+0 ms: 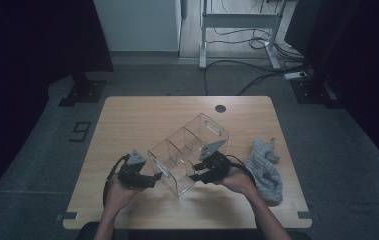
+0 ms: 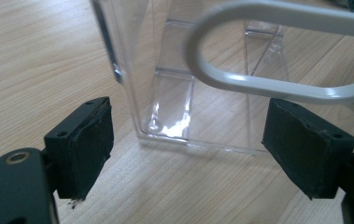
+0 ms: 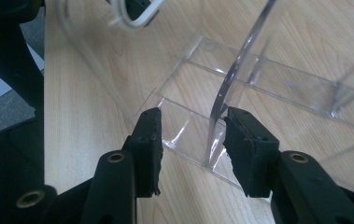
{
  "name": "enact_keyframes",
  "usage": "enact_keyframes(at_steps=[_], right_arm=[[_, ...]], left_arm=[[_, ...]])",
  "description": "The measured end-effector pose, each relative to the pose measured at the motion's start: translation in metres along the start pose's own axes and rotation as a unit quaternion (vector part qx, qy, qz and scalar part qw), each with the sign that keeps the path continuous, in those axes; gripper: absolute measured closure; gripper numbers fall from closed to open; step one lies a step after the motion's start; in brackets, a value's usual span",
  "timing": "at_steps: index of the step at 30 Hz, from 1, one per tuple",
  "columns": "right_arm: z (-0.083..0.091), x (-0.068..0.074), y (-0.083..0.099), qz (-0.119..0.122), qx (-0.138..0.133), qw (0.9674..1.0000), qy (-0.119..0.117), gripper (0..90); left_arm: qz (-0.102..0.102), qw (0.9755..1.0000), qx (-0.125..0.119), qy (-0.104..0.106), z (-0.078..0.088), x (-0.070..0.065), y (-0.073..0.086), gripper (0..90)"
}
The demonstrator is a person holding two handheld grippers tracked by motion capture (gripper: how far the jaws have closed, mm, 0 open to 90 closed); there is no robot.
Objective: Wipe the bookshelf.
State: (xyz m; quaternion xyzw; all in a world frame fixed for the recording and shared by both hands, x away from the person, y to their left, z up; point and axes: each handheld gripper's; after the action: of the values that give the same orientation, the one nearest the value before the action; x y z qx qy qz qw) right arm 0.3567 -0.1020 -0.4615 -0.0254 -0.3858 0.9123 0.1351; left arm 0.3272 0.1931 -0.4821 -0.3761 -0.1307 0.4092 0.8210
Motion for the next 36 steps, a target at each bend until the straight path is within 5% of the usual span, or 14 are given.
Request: enact_keyframes(at_steps=[12,19,27,36], right_arm=[[-0.007,0.006,-0.005,-0.002,-0.001,1.0000,0.000,56.0],[-0.001,0.004,-0.002,-0.015,-0.008,0.9998,0.005,46.2],[0.015,0.005,0.011,-0.032,-0.008,0.9992,0.021,42.0],[0.028,0.004,0.028,-0.051,-0.003,0.9981,0.033,41.1]], left_arm=[[0.007,0.9999,-0.006,0.007,0.001,0.001,0.001,16.0],[0.003,0.9996,-0.019,0.021,0.014,-0.006,0.002,15.0],[-0.017,0.9987,-0.027,0.039,0.023,-0.023,-0.002,14.2],[-0.038,0.9984,-0.025,0.035,0.024,-0.036,-0.010,14.8]])
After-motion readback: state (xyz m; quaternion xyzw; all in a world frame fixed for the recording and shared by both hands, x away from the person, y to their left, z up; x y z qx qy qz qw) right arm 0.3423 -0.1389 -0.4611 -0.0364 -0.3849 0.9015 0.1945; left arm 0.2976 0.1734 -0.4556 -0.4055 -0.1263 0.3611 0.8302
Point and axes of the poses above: each handheld gripper's, and its own axes: z roughly backward along the jaws, y roughly out of its underside, x roughly to its left, and after that the axes turned 3 degrees about z, right-handed
